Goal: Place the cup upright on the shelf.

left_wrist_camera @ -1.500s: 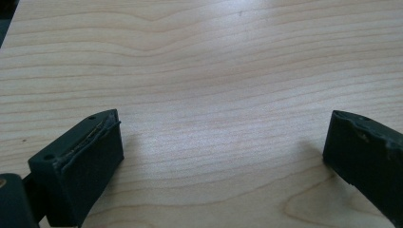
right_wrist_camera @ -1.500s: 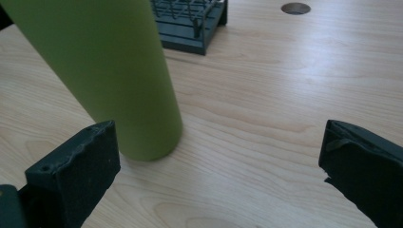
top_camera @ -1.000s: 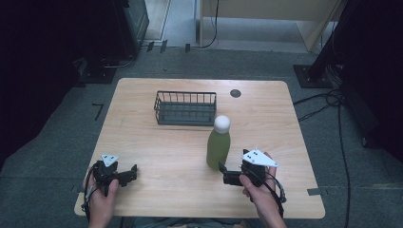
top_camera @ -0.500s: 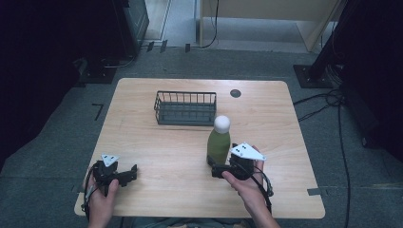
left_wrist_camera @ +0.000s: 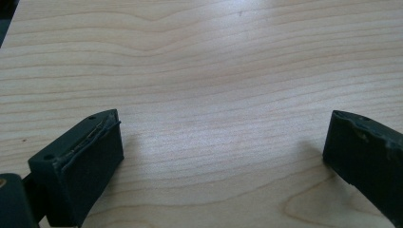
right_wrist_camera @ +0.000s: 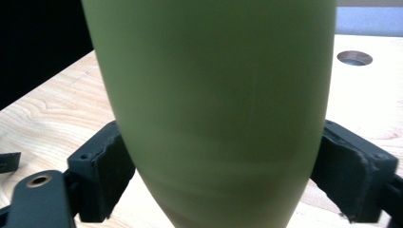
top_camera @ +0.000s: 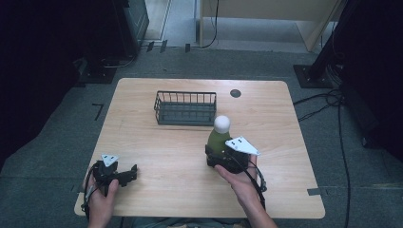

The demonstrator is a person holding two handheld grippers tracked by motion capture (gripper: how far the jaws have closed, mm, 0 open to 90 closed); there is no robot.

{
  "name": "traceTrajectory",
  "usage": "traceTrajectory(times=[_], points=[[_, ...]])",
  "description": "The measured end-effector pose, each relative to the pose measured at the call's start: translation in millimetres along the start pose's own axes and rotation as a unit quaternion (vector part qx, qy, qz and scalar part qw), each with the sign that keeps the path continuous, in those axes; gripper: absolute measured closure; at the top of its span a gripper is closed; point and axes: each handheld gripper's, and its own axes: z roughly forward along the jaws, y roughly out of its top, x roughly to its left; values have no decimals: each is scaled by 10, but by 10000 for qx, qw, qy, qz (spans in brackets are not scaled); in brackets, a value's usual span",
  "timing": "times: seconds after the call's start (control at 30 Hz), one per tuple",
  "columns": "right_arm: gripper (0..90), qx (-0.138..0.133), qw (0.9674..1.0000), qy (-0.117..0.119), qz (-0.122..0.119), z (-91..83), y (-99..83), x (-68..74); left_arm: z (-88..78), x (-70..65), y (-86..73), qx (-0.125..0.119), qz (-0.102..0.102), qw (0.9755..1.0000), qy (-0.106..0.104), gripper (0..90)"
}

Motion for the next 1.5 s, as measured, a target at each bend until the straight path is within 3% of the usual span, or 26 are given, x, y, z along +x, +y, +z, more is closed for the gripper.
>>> traceTrajectory(times=[0.4,0.73,1.5], points=[[202,-125,9994,-180,-267,28,0,28,-2,0,0,13,36,10000,-25,0],[208,-260,9994,-85,-222,-28,106,32,-2,-1,0,11,49,10000,-40,0],[209,-210,9994,-7,-264,19,408,95,-2,-2,1,17,55,10000,-47,0]])
